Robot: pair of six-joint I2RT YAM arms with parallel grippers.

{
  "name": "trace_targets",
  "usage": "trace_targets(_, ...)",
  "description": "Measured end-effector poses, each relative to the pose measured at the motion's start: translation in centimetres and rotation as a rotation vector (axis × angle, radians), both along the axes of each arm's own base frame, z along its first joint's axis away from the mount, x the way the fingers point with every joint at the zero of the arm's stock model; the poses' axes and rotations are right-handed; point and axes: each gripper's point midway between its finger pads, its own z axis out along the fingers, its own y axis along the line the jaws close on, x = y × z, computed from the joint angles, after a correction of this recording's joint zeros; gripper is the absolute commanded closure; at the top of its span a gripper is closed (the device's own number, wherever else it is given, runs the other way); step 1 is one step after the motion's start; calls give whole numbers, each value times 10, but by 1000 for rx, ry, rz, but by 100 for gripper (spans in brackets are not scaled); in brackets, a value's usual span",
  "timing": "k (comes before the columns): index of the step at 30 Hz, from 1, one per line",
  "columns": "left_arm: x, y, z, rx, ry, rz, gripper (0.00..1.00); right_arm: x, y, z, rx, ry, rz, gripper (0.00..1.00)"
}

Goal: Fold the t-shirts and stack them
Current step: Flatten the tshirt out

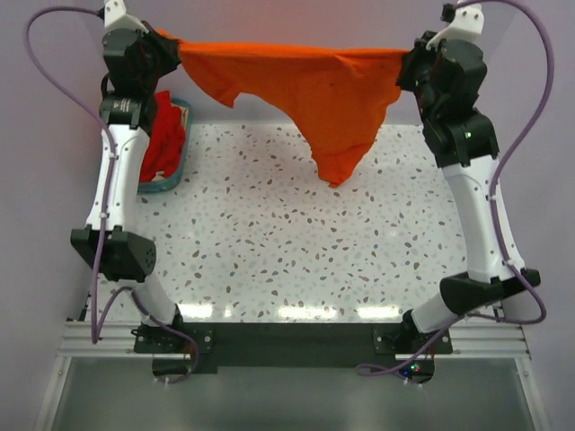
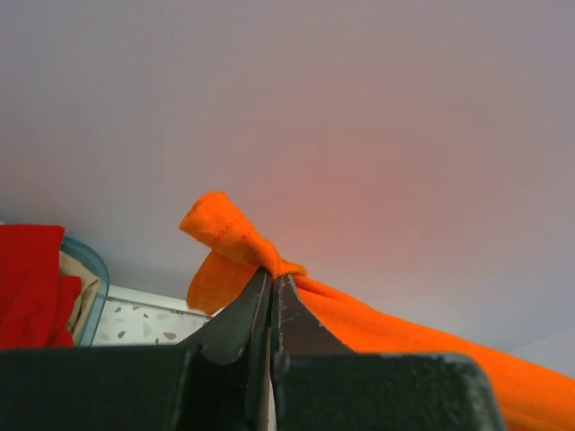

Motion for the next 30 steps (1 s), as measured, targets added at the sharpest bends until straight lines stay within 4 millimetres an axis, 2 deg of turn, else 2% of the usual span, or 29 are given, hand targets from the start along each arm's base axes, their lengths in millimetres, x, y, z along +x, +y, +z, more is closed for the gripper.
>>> trace_targets(3, -34, 4, -6, 0, 1, -1, 100, -31, -4, -17, 4, 16, 22, 100)
trace_targets(5, -59, 3, -25, -1, 31, -7, 100, -52, -6, -54, 10, 79, 36, 100)
trace_targets(7, -81, 2, -52, -13, 65, -11, 100, -73, -7, -102, 29, 159, 54, 100)
trace_targets(10, -121, 3, -131, -46, 205, -5, 100, -109, -2, -196, 68, 331, 111, 100)
trace_targets(13, -165, 5, -226, -99, 378, 26, 99, -156, 7, -287, 135, 514, 178, 100)
trace_targets(14, -182, 7, -258, -118, 434, 42, 90, -173, 9, -312, 163, 562, 200, 100)
trace_targets(15, -201, 8, -290, -137, 497, 59, 71, -190, 12, -336, 191, 612, 222, 100)
trace_targets(16, -219, 9, -319, -157, 554, 74, 65, -203, 14, -353, 212, 647, 236, 96)
trace_targets(17, -238, 10, -346, -172, 609, 93, 56, -217, 15, -370, 234, 686, 250, 86)
trace_targets(18, -251, 11, -364, -190, 645, 108, 41, -229, 17, -383, 258, 710, 262, 67)
trace_targets(19, -268, 12, -385, -206, 686, 128, 36, -239, 18, -394, 281, 735, 271, 57)
trace_targets(20, -278, 13, -395, -217, 705, 141, 33, -247, 19, -402, 294, 753, 282, 49)
trace_targets(21, -287, 14, -403, -232, 719, 155, 33, -255, 21, -406, 307, 763, 295, 35)
trace_targets(24, -297, 20, -401, -256, 693, 196, 32, -264, 23, -403, 329, 755, 319, 29)
trace_targets(27, -298, 25, -396, -271, 667, 236, 33, -265, 24, -399, 340, 743, 325, 29)
trace_targets(30, -303, 29, -401, -285, 690, 273, 37, -262, 24, -406, 342, 789, 304, 29)
